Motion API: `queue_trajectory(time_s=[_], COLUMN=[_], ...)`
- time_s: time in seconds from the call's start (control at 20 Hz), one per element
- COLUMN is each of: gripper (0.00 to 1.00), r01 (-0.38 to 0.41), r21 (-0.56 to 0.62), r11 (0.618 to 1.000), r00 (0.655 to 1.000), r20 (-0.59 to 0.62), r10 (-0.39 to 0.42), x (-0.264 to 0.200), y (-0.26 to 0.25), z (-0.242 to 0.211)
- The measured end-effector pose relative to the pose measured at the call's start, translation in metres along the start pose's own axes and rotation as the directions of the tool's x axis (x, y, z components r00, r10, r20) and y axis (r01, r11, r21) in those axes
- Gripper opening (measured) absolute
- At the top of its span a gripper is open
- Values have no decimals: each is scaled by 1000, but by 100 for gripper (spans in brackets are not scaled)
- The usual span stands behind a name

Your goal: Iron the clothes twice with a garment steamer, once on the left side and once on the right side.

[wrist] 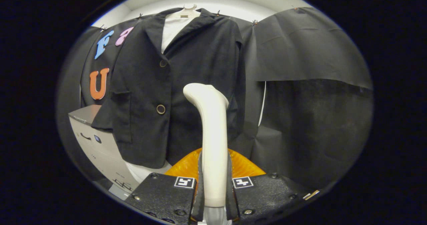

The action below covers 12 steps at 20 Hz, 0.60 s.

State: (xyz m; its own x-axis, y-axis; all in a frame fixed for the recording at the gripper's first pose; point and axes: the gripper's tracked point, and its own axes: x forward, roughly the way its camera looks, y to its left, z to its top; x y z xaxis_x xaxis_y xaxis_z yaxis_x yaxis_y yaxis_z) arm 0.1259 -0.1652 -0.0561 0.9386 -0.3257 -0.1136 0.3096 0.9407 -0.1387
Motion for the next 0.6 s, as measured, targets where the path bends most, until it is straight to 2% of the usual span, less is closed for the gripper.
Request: queue_trajectory(time_s=[0.1,0.25,0.6], gripper=[28,28,28], r01=[-15,-30,7], r21=[-11,-3,-18], r11=[1000,1000,1000], r00=[1000,996,986], r20=[-3,-78,-167], r10=[15,29,-10], x=[-7,-12,-14], y=[7,15,16], z=[-10,-42,-87])
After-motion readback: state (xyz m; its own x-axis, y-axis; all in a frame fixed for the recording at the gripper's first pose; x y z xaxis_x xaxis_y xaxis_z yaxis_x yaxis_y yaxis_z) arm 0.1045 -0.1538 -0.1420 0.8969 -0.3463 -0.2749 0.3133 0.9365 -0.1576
